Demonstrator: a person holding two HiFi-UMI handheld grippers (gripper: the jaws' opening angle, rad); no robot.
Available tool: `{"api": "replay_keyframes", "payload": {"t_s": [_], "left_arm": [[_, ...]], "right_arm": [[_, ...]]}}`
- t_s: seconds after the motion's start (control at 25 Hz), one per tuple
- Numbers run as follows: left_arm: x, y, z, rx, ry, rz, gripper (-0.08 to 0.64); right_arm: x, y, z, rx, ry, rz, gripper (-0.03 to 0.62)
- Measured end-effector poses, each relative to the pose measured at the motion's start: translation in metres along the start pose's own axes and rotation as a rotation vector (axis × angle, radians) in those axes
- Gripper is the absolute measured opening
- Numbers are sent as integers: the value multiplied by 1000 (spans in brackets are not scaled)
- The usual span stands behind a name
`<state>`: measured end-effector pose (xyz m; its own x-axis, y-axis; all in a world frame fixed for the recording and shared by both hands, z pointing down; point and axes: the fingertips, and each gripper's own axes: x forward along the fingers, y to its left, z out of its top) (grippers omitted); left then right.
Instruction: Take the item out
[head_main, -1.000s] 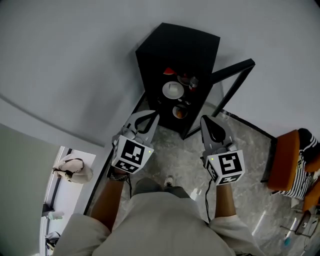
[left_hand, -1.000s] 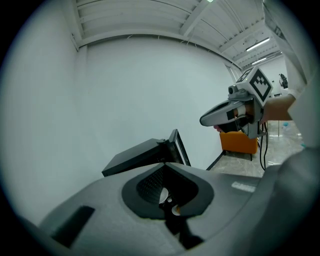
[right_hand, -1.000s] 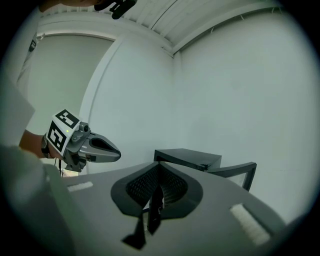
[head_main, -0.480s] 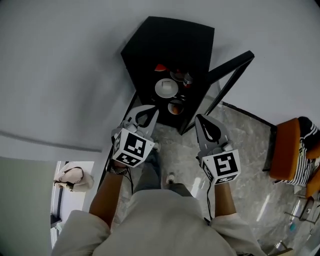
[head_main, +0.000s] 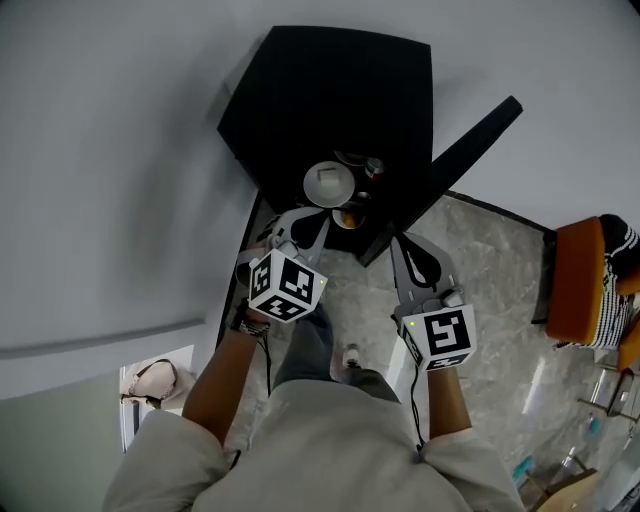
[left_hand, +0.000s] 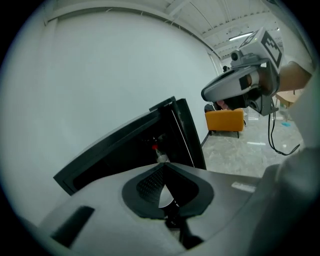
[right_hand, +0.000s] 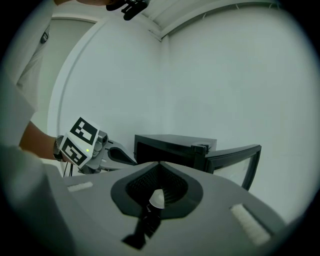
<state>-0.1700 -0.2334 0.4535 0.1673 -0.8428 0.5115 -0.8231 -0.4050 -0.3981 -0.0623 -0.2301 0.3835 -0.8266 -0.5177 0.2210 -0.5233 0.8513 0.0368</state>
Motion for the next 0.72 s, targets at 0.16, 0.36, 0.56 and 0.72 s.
{"api": "replay_keyframes", "payload": {"t_s": [0.16, 0.36, 0.56, 0.72], "left_arm": [[30, 10, -19, 38, 30, -26, 9], [66, 14, -44, 83, 64, -65, 29], [95, 6, -72, 148, 121, -103, 55], [118, 1, -97, 179, 167, -129, 80]], "right_arm": [[20, -5, -15, 20, 34, -26, 6], [39, -11, -32, 38, 71, -49, 6], [46, -18, -56, 56, 105, -75, 6], [50, -22, -74, 75, 142, -92, 6]]}}
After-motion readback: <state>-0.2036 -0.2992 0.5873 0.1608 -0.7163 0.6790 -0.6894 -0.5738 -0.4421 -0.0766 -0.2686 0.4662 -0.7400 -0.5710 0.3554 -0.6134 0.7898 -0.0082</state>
